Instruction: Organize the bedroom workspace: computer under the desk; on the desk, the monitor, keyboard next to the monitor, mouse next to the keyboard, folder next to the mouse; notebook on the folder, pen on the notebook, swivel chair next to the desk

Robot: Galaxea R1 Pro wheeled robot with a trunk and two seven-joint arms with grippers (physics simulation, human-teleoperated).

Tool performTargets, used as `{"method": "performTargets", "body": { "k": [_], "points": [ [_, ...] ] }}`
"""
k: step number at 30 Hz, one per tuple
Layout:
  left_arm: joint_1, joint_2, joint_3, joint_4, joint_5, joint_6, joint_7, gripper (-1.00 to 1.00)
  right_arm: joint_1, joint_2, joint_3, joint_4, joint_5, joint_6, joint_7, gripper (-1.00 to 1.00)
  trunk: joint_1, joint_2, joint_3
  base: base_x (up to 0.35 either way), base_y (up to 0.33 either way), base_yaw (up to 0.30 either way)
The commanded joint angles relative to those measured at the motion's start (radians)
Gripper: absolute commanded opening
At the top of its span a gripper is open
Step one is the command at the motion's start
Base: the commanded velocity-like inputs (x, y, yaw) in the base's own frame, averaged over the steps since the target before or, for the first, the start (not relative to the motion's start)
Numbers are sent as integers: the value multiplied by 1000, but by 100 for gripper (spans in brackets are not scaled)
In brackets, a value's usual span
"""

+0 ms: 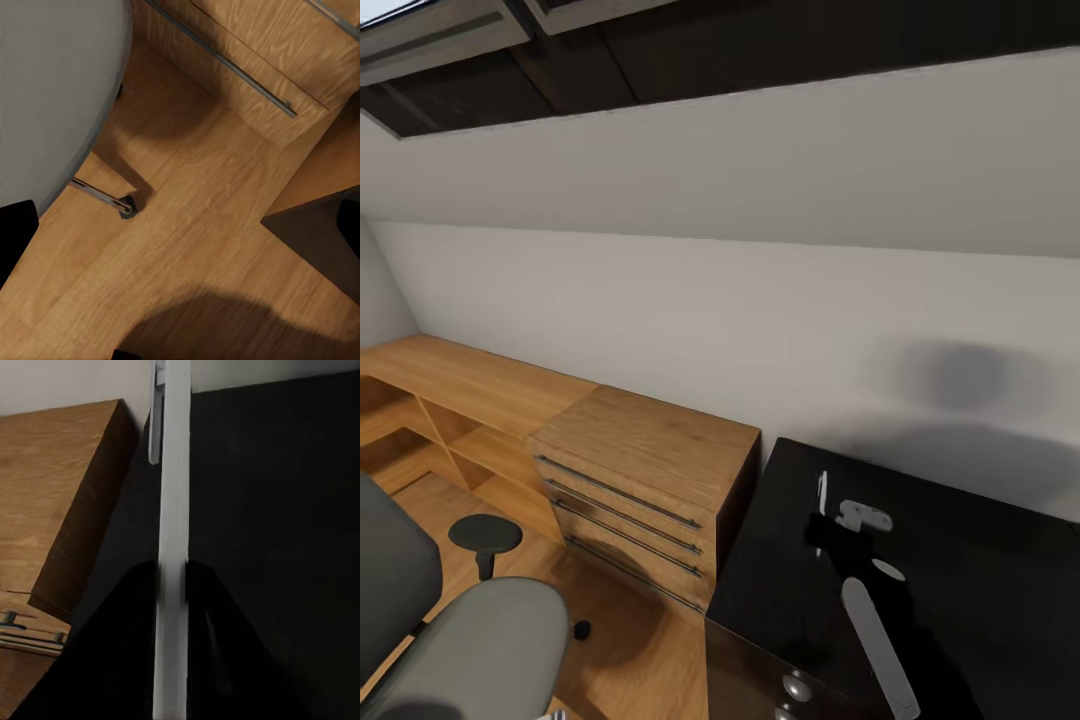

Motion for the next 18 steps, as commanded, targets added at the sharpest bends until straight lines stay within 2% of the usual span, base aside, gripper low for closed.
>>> {"method": "performTargets", "body": {
  "k": [1, 9, 13, 18],
  "points": [
    [0, 0, 3, -3, 10, 8, -6, 100, 1, 1, -2, -22, -48, 2, -8, -100, 0, -1, -1, 0, 0, 0],
    [0, -1, 3, -1, 10, 8, -5, 100, 11, -3, -6, -43, -107, 3, -9, -100, 0, -1, -1, -11, 0, 0],
    [0, -1, 2, 13, 10, 7, -4, 100, 23, -4, -7, -47, -113, 3, -9, -100, 0, -1, -1, -217, 0, -104],
    [0, -1, 2, 39, 10, 6, -3, 100, 26, -5, -24, -48, -115, 3, -9, -100, 0, -1, -1, -299, 0, -231]
  ]
}}
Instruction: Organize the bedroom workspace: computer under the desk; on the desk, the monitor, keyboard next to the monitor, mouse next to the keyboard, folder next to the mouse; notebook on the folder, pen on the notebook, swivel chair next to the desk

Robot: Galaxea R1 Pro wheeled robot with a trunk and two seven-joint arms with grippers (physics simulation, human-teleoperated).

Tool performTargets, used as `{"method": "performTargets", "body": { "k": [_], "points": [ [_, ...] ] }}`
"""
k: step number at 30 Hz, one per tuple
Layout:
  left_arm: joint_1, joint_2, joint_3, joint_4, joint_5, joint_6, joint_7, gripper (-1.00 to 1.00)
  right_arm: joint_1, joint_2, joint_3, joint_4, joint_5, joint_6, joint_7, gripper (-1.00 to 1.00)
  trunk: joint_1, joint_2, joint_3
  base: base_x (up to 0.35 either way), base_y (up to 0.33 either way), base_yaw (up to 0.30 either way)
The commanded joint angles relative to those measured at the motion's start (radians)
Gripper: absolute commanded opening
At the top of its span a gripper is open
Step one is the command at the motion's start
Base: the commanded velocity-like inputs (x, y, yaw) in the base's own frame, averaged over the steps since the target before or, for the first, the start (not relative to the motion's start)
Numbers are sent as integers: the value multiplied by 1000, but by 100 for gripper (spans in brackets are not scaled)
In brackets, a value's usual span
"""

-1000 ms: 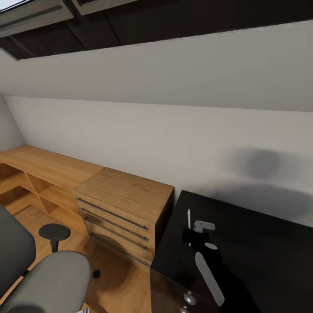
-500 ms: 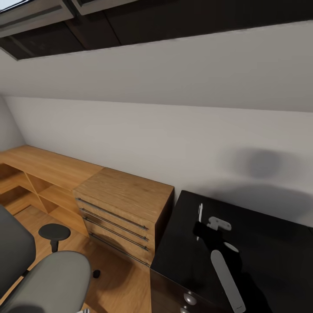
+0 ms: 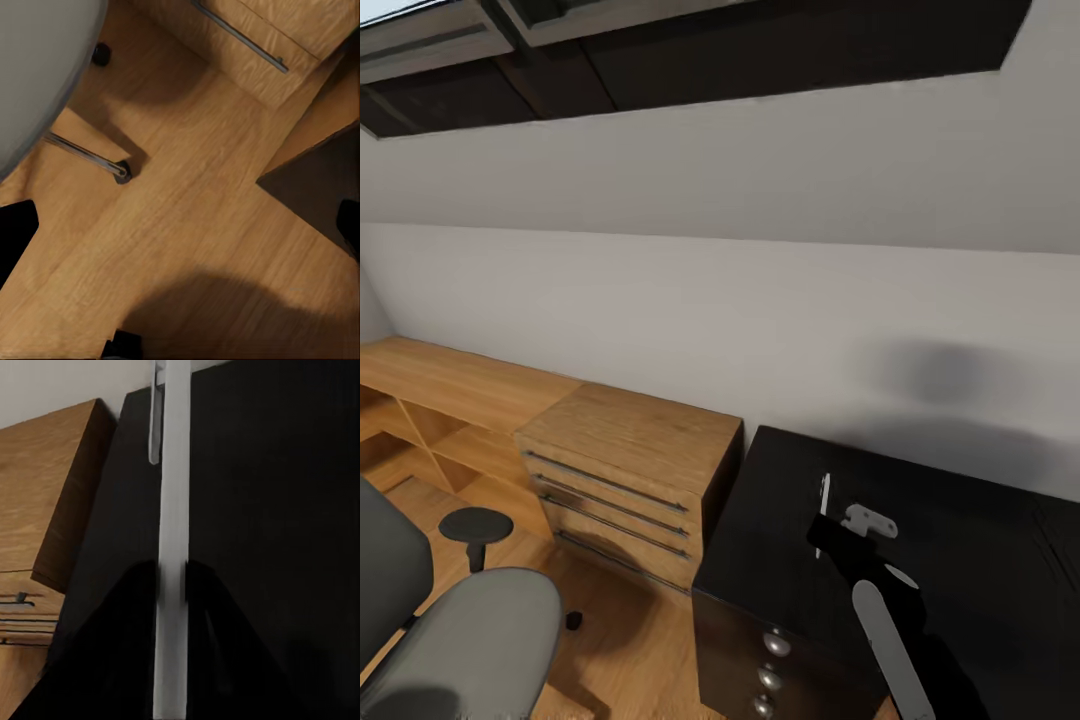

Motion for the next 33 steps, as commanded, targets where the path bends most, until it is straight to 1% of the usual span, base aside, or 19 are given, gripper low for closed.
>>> {"method": "performTargets", "body": {
  "k": [1, 4, 5, 7, 8, 9, 10, 11, 12, 13, 15, 16, 20, 22, 23, 24, 27, 29, 33],
  "points": [
    [0, -1, 3, 1, 10, 8, -6, 100, 0, 0, -13, -1, -12, 1, -7, -100, 0, -1, -1, -323, 0, -273],
    [0, -1, 3, 5, 10, 8, -5, 100, 5, 0, -50, -2, -15, 1, -7, -100, 0, -1, -1, -328, 0, -283],
    [0, -1, 3, 7, 10, 8, -5, 100, 12, 1, -98, -1, -42, 1, -7, -100, 0, -1, -1, -333, 0, -292],
    [0, -1, 3, 8, 10, 8, -5, 100, 15, 2, -126, 0, -69, 1, -7, -100, 0, -1, -1, -333, 0, -293],
    [0, -2, 3, 8, 10, 8, -5, 100, 16, 2, -152, 1, -102, 1, -7, -100, 0, -1, -1, -321, 0, -271],
    [0, -2, 3, 8, 10, 8, -5, 100, 17, 3, -188, 1, -150, 0, -7, -100, 0, -1, -1, -267, 0, -150],
    [0, -2, 3, 8, 10, 8, -5, 100, 18, 3, -200, 1, -164, 0, -7, -100, 0, -1, -1, -248, 0, -120],
    [0, -1, 3, 8, 10, 8, -5, 100, 18, 3, -222, 0, -184, 0, -7, -100, 0, -1, -1, -208, 0, -77],
    [0, -1, 3, 8, 10, 8, -5, 100, 19, 4, -278, 0, -213, -1, -7, -100, 0, -1, -1, -62, 0, -20],
    [0, -1, 3, 8, 10, 8, -5, 100, 19, 5, -287, -1, -215, -1, -7, -100, 0, -1, -1, -49, 0, -16],
    [0, -1, 3, 8, 9, 8, -5, 100, 20, 7, -322, -1, -221, -1, -7, -100, 0, -1, -1, -26, 0, -8],
    [0, -2, 3, 8, 9, 8, -5, 100, 20, 5, -353, -3, -225, -1, -7, -100, 0, -1, -1, -3, 0, -36],
    [0, 0, 4, 8, 10, 8, -5, 100, 20, -3, -368, -10, -224, 0, -6, -100, 0, -1, 1, -1, 0, -148],
    [0, 0, 4, 8, 9, 8, -5, 100, 20, -21, -405, -19, -224, 0, -2, -100, 0, -1, 2, 0, 0, -212],
    [0, 0, 4, 8, 9, 8, -5, 100, 20, -28, -414, -20, -224, 0, -2, -100, 0, -1, 2, 0, 0, -224],
    [0, 0, 4, 8, 9, 8, -5, 100, 20, -40, -428, -22, -224, 0, -1, -100, 0, -1, 3, 0, 0, -232],
    [0, 0, 4, 8, 9, 8, -5, 100, 20, -57, -440, -23, -224, 0, 0, -100, 0, -1, 5, 0, 0, -239],
    [0, 0, 3, 8, 9, 8, -2, 100, 20, -74, -448, -23, -222, 0, 0, -100, 0, -1, 6, 0, 0, -247],
    [0, 0, 3, 9, 9, 8, 23, 100, 20, -94, -454, -19, -218, 0, -2, -100, 0, -1, 8, 0, 0, -251]
  ]
}}
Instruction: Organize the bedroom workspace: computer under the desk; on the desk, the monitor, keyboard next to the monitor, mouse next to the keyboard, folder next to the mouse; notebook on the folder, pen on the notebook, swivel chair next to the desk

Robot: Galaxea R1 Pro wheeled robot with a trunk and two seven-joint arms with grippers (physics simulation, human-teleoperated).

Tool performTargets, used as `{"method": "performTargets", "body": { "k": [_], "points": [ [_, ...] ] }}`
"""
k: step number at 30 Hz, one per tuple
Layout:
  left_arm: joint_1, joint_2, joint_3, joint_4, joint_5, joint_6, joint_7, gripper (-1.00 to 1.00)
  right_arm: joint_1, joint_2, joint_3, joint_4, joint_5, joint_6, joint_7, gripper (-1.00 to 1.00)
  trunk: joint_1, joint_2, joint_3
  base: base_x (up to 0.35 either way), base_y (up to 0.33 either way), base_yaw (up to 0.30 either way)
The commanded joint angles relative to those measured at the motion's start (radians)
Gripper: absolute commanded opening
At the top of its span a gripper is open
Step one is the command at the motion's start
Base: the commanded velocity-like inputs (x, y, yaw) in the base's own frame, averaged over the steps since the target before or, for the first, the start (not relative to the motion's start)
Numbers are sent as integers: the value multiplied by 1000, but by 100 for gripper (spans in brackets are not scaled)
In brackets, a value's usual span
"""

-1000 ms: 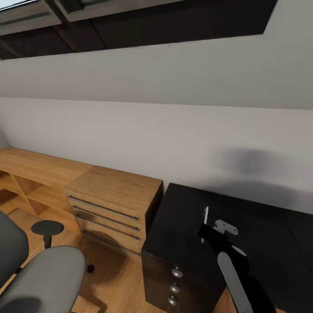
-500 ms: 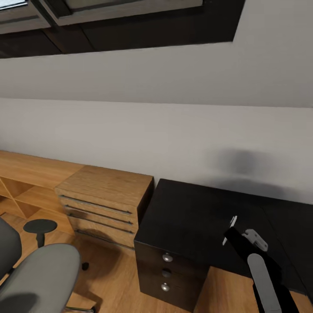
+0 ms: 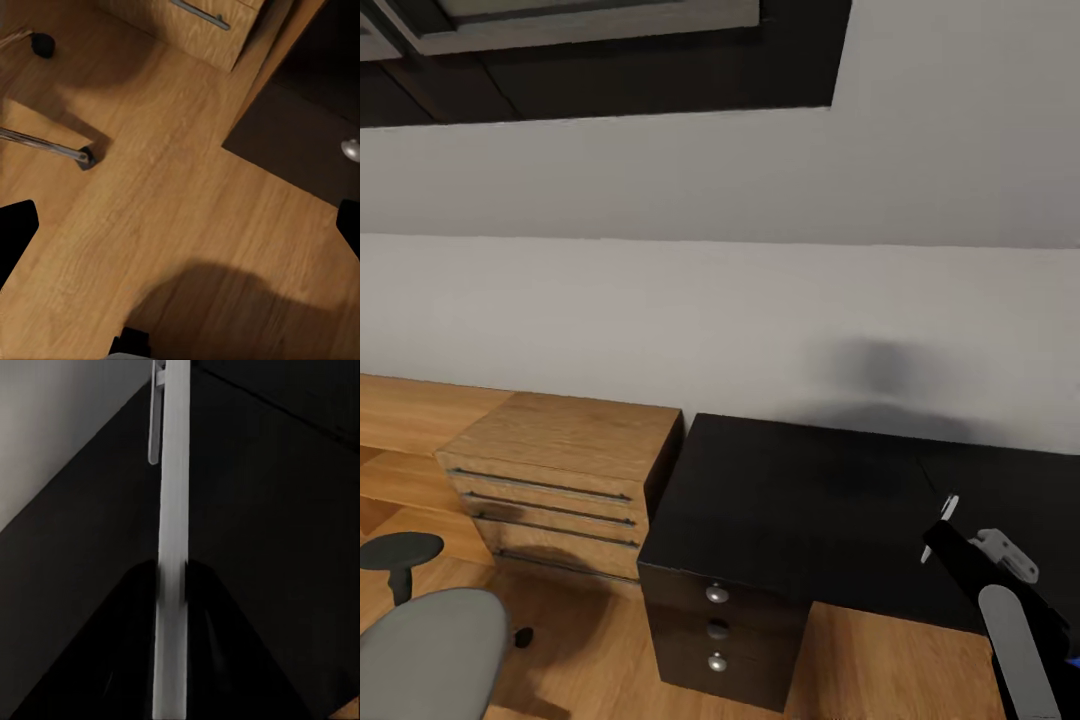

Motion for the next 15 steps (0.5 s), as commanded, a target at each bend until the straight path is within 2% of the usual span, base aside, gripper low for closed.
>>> {"method": "performTargets", "body": {
  "k": [1, 4, 8, 10, 14, 15],
  "points": [
    [0, -1, 2, -3, 11, 7, 1, 100, -1, -5, -1, 1, -11, 2, -7, -100, 0, -1, 0, 0, 0, -253],
    [1, -1, 2, -3, 11, 7, 11, 100, -1, -32, -2, 18, -9, 0, -7, -100, 0, -1, 1, 0, 0, -254],
    [0, -1, 1, -2, 10, 7, 16, 100, -1, -92, -13, 113, -8, -8, 1, -100, 0, -1, 3, 0, 0, -257],
    [0, -2, 1, -2, 10, 7, 18, 100, -1, -140, -65, 168, -11, -9, 21, -100, 0, -1, 4, 0, 0, -264],
    [1, -2, 1, -2, 9, 7, 20, 100, -1, -179, -145, 203, -9, -5, 79, -100, 0, -1, 7, 0, 0, -267],
    [0, -2, 1, -2, 9, 7, 21, 100, -1, -182, -152, 210, -7, -6, 86, -100, 0, -1, 7, 0, 0, -268]
  ]
}}
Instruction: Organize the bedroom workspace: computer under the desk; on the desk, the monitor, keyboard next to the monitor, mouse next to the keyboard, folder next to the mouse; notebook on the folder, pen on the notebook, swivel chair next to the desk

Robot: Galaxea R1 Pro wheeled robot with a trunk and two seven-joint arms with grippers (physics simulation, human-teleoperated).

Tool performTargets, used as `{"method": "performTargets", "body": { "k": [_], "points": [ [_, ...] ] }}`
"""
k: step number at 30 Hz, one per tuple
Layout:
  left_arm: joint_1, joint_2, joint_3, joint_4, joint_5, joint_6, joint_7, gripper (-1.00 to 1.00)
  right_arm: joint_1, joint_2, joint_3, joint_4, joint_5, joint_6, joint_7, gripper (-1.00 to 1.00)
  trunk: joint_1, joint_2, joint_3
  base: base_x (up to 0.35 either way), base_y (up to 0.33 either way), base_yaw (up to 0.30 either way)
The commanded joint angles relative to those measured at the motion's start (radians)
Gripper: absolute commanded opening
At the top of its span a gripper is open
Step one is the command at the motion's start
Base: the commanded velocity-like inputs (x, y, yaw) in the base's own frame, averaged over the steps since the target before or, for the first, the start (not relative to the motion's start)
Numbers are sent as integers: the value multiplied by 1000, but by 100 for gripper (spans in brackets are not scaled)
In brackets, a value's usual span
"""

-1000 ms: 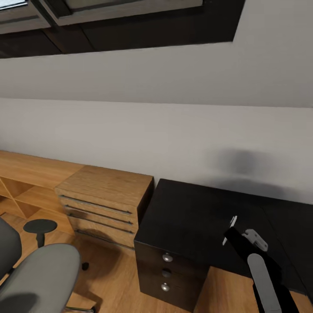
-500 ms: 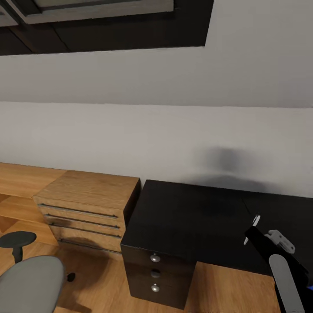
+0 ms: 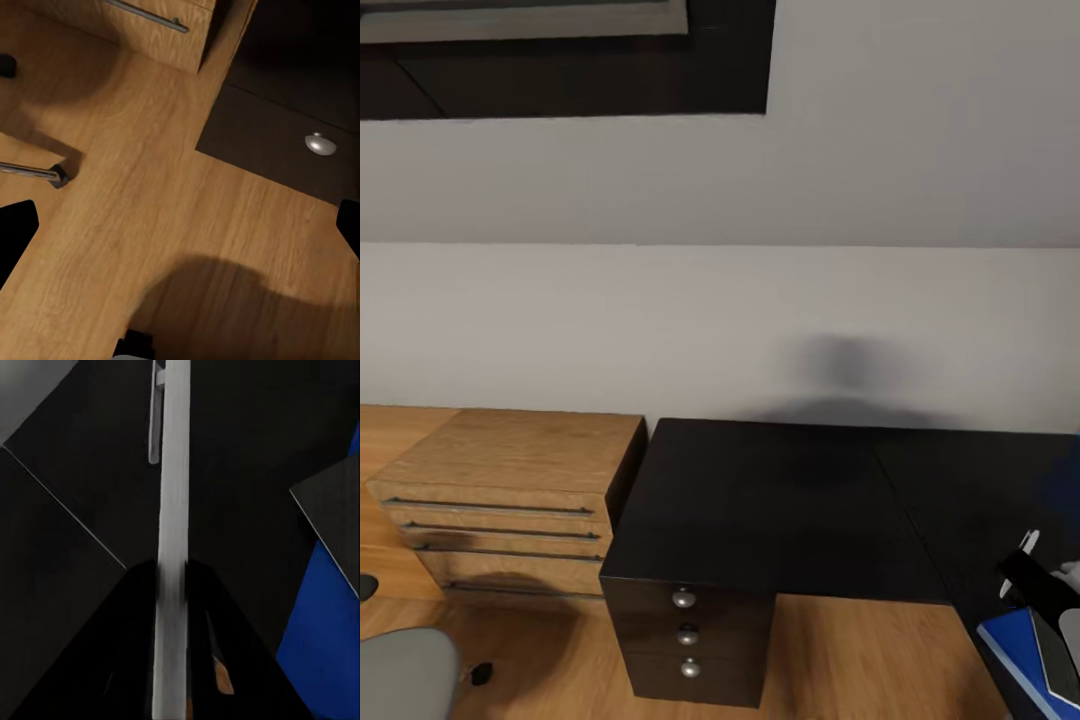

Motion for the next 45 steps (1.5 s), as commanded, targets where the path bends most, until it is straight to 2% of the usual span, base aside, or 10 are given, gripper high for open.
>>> {"method": "performTargets", "body": {
  "k": [1, 5, 13, 26, 29, 39, 42, 45],
  "points": [
    [0, -1, 2, -3, 10, 7, -1, 100, -1, -2, -2, 4, -11, 2, -4, -100, 0, -1, -1, 0, 0, -268],
    [1, -1, 1, -3, 10, 6, 0, 100, -1, -7, -7, 41, 21, 0, 9, -100, 0, -1, 2, 0, 0, -269],
    [1, -1, 1, -3, 10, 6, 0, 100, -2, -6, 1, 53, 34, -3, 13, -100, 0, -1, 6, 0, -60, -269],
    [1, -2, 3, -5, 11, 5, 0, 100, -2, 0, 86, 53, 35, -5, 12, -100, 0, -1, 9, 0, -10, -153],
    [1, -2, 4, -8, 12, 4, 0, 100, -2, 9, 120, 61, 35, -6, 12, -100, 0, -1, 9, 0, -1, -13],
    [0, -2, 4, -10, 12, 3, 0, 100, -2, 9, 138, 79, 41, -56, 12, -100, 0, -1, 9, 0, 0, -2],
    [1, -2, 4, -10, 12, 3, 0, 100, -3, 9, 139, 97, 61, -61, 11, -100, 0, -1, 9, 0, 0, 0],
    [1, -2, 4, -10, 12, 3, 0, 100, -6, 8, 138, 129, 104, -64, 10, -100, 0, -1, 9, 0, 0, 0]
  ]
}}
